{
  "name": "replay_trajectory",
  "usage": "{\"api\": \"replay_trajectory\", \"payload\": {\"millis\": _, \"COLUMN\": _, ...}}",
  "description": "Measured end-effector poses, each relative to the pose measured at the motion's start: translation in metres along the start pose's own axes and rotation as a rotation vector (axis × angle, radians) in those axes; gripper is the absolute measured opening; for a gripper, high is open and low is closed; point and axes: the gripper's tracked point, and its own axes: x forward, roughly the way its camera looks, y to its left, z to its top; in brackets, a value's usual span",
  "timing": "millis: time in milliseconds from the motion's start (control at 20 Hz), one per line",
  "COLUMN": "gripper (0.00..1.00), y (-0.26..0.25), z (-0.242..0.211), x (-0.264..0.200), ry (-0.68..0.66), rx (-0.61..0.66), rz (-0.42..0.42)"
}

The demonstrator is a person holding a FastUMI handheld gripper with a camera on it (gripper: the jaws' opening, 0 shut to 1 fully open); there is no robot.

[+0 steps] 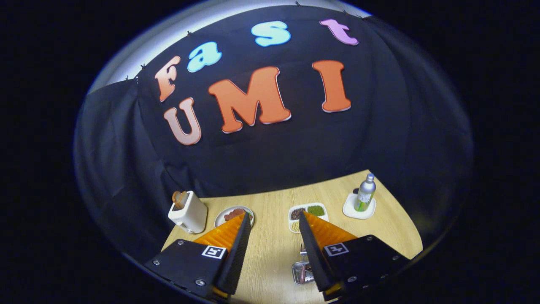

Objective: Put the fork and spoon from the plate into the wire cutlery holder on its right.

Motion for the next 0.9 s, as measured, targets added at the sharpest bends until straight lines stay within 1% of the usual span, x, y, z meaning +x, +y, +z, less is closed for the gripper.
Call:
{"api": "replay_trajectory", "payload": {"millis": 150, "gripper": 0.72, "y": 0.016, "z": 0.034, "x": -0.011, "ry": -0.123, "rx": 0.021, "rz": 0.050}}
{"api": "replay_trajectory", "payload": {"millis": 250, "gripper": 0.72, "y": 0.015, "z": 0.049, "x": -0.015, "ry": -0.181, "rx": 0.023, "rz": 0.047}}
{"api": "replay_trajectory", "payload": {"millis": 450, "gripper": 0.72, "y": 0.020, "z": 0.086, "x": -0.031, "ry": -0.318, "rx": -0.035, "rz": 0.040}}
{"api": "replay_trajectory", "payload": {"millis": 650, "gripper": 0.84, "y": 0.030, "z": 0.116, "x": -0.047, "ry": -0.445, "rx": -0.100, "rz": 0.033}}
{"api": "replay_trajectory", "payload": {"millis": 800, "gripper": 0.90, "y": 0.032, "z": 0.135, "x": -0.060, "ry": -0.509, "rx": -0.137, "rz": 0.000}}
{"api": "replay_trajectory", "payload": {"millis": 900, "gripper": 0.93, "y": 0.043, "z": 0.143, "x": -0.067, "ry": -0.534, "rx": -0.150, "rz": 0.008}}
